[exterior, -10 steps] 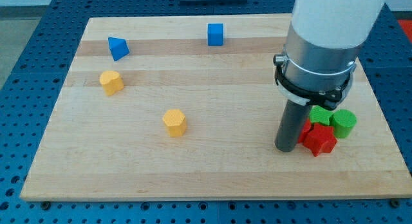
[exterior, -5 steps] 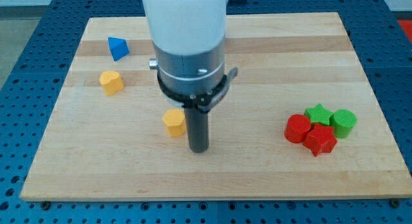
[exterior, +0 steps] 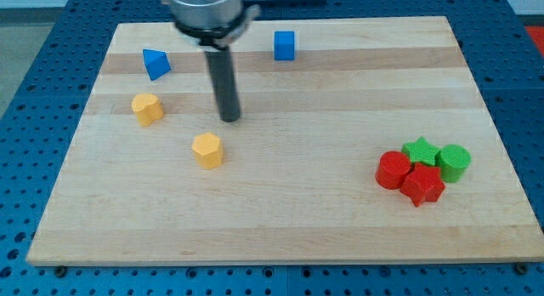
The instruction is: Move yellow hexagon right to the yellow heart
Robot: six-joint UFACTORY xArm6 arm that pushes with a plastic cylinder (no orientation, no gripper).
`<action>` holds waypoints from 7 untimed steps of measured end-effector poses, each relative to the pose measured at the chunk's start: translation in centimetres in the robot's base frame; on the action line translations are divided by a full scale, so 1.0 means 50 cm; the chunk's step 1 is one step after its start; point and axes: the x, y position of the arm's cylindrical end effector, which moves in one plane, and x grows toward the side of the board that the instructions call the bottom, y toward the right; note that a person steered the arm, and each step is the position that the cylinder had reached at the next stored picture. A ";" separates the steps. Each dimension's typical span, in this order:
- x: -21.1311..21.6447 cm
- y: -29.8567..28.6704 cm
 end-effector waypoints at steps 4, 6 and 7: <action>0.200 -0.089; 0.015 -0.119; 0.015 -0.119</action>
